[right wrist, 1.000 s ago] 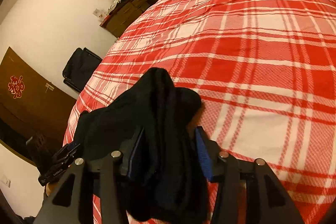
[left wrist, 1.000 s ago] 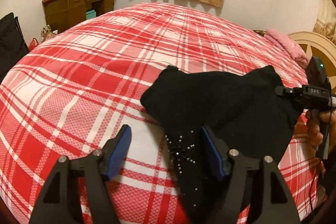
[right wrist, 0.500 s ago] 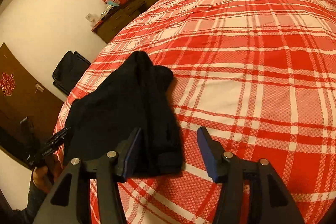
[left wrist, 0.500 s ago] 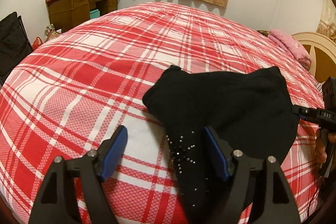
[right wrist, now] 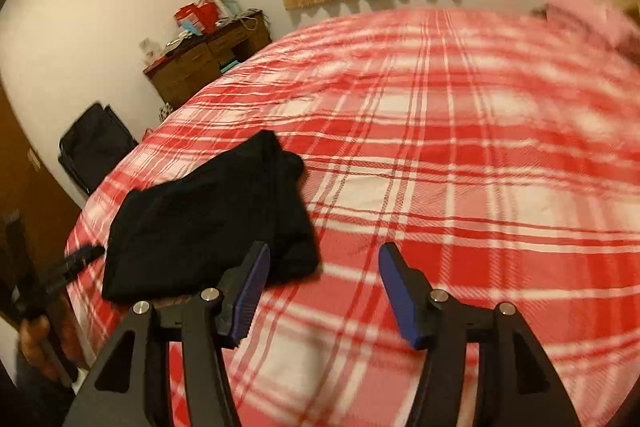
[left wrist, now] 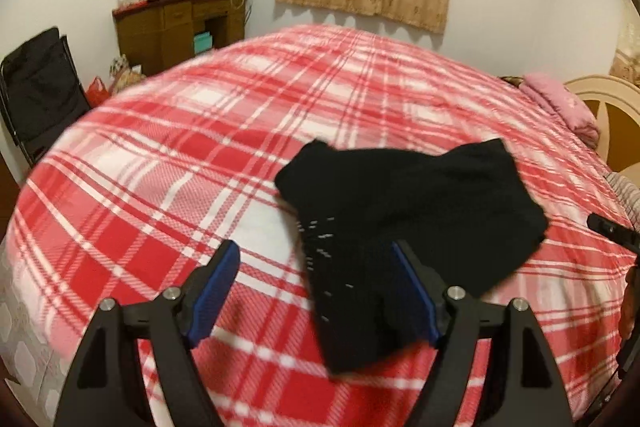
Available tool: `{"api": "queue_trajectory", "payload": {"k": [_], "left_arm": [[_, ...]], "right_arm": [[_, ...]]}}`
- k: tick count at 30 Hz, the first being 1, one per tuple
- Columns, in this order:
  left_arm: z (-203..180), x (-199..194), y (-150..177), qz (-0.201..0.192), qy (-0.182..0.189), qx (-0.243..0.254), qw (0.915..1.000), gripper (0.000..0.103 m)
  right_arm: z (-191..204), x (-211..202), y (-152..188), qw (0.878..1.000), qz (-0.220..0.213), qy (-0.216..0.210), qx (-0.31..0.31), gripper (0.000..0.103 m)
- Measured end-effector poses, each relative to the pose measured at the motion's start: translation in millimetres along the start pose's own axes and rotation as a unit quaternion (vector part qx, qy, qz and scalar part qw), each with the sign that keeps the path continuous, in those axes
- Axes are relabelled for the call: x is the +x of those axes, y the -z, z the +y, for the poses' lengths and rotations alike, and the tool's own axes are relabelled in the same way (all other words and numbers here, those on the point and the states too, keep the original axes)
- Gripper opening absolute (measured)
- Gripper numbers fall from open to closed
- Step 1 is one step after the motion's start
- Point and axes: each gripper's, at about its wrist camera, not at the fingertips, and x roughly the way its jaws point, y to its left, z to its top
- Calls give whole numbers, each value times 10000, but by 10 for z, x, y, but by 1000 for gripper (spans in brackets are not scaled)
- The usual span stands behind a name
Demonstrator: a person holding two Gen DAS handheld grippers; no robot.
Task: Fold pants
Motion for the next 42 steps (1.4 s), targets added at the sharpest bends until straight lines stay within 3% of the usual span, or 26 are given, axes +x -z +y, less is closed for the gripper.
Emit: {"api": "queue_trajectory", "payload": {"k": [6,11,15,42], "left_arm": [[-163,-467,-86,-401,161,52,9991,80],[-302,-747,-112,-725,238,172,9969,90],[-410,-876,-125,-894,304,286,9951,90],[-515,-879,-9,-879,333,399,9948,91]], "right_arm": [[261,-573,148,9988,-393,124,-281,59],[440,-882,213,9965,-710,151,-404,59],[528,-1028,279,9951,-880,127,-439,59],[729,-1274,495,9912,-1167,219,-586,60]]}}
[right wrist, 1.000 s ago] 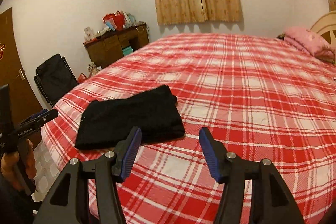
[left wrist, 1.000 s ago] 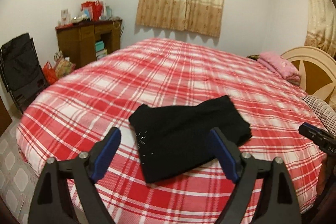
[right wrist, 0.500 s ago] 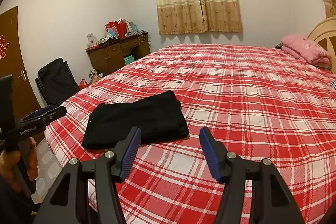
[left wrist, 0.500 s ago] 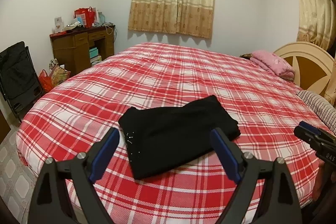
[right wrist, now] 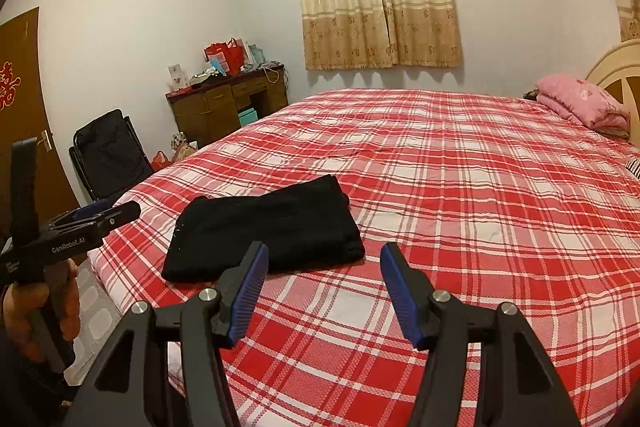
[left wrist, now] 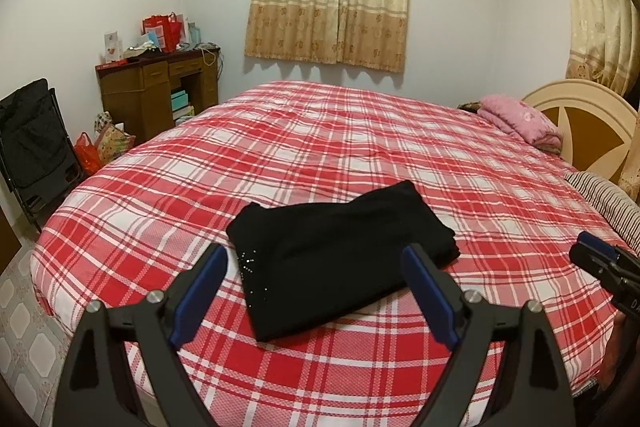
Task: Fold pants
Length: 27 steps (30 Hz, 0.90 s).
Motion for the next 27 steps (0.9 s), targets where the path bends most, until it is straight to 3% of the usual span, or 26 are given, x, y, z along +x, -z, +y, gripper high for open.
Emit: {"api": "queue_trajectory", "payload": {"k": [27], "left_arm": [[-9,-11,-8,-9,-15,-17,10000,92]], "right_arm": [[69,-76,-6,10000,-52,-24,-81,61]]}}
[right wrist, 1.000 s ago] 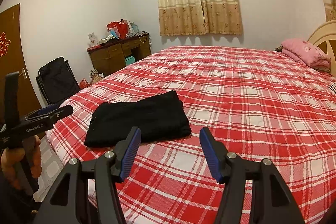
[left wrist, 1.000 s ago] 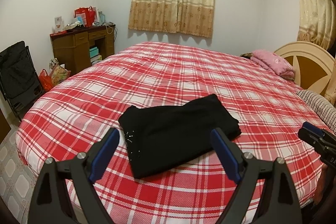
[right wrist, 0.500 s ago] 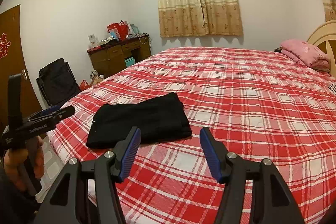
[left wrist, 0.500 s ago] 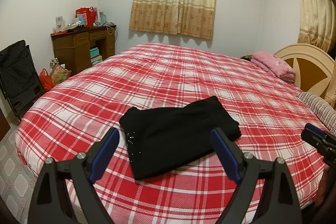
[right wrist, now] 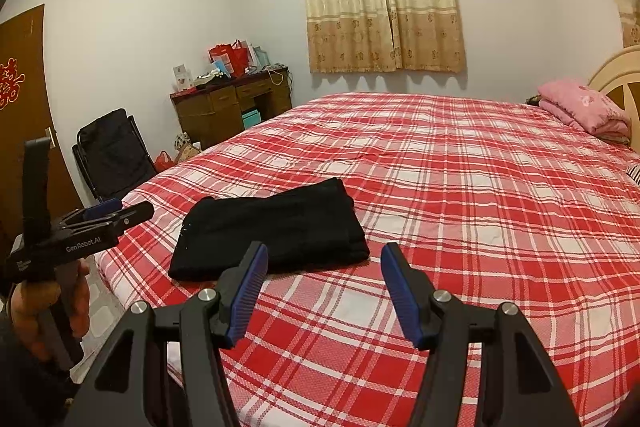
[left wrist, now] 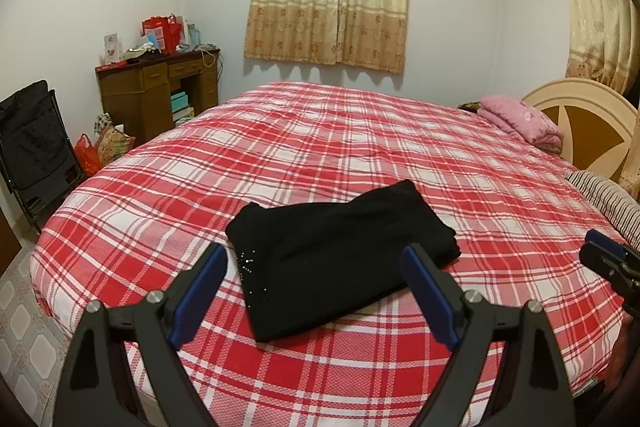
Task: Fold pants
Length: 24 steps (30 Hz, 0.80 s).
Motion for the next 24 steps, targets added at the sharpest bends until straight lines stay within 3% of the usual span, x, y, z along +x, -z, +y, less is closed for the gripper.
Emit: {"api": "queue_trajectory", "payload": {"k": [4,12,24], "left_arm": [[15,-47,-24,-126,-134,-29,9998,101],[32,-181,-99,-384,-103,-52,9992,102],[-3,-136,-47,-385,-229,119,9989,103]], "right_arm": [[-2,-21,6,10000,-44,4,-3,61],[35,-223,-47,9989,-465,-11,-75,61],[48,-204,-44,9992,-375,-30,-132,61]]}}
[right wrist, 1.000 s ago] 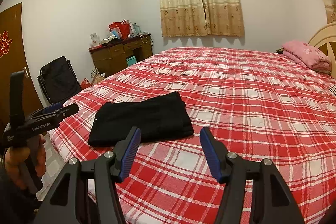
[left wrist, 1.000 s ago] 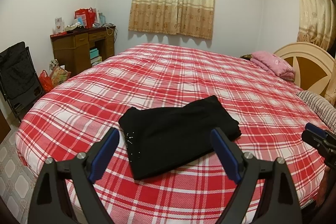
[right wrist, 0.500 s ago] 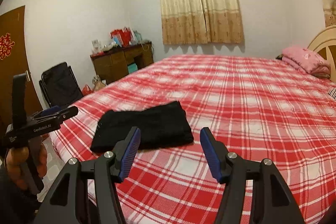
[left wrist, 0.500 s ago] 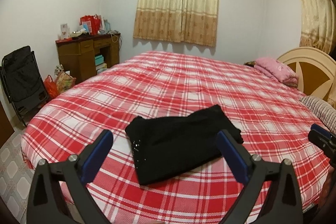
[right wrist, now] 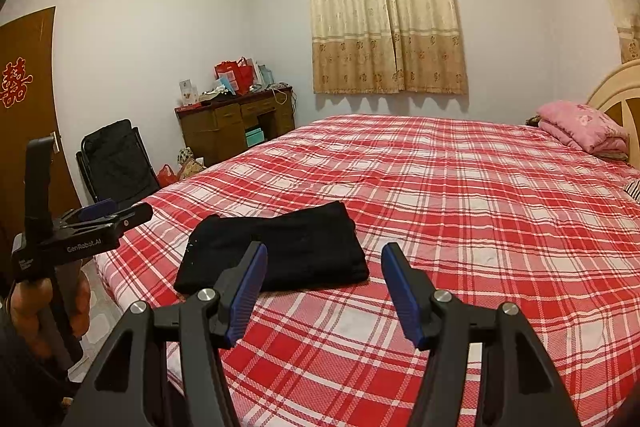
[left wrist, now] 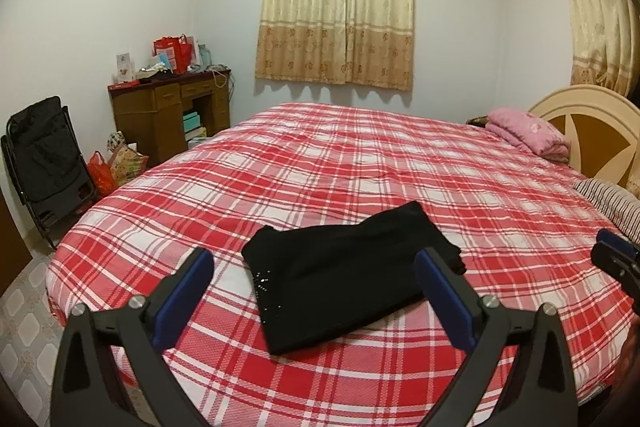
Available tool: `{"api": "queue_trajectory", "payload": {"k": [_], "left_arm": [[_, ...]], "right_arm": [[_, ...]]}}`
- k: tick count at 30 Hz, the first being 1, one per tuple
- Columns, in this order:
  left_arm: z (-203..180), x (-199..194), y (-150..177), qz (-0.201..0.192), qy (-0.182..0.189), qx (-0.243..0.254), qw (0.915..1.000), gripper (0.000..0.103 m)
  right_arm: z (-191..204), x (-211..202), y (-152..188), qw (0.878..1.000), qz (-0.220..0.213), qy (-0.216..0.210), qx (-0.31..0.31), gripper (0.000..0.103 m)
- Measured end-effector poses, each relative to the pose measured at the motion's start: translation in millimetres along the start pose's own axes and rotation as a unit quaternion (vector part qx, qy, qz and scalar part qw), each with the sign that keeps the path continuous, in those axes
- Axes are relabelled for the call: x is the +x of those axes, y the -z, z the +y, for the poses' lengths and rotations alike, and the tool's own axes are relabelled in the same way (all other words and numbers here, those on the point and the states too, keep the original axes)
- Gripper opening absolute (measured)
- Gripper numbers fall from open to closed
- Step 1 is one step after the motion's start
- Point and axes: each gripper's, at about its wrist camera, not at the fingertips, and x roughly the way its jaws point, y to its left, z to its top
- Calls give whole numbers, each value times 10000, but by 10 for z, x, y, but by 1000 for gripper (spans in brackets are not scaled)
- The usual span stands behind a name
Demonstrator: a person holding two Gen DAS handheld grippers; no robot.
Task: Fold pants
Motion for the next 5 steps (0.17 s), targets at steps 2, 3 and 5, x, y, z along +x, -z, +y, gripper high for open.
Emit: {"api": "queue_trajectory", "payload": {"k": [2,3,5], "left_arm": [[-13,-6,10,-28,-8,33,10000,103],[-19,-8,11,-29,2,53,10000,103],[-31,-9,13,-38,20,63,10000,103]], "right_arm": [[4,13,5,10000,33,-5,-10,61],[9,24,8,10000,53,-8,-19,61],[20,34,17,10000,90,-16,-27,61]]}}
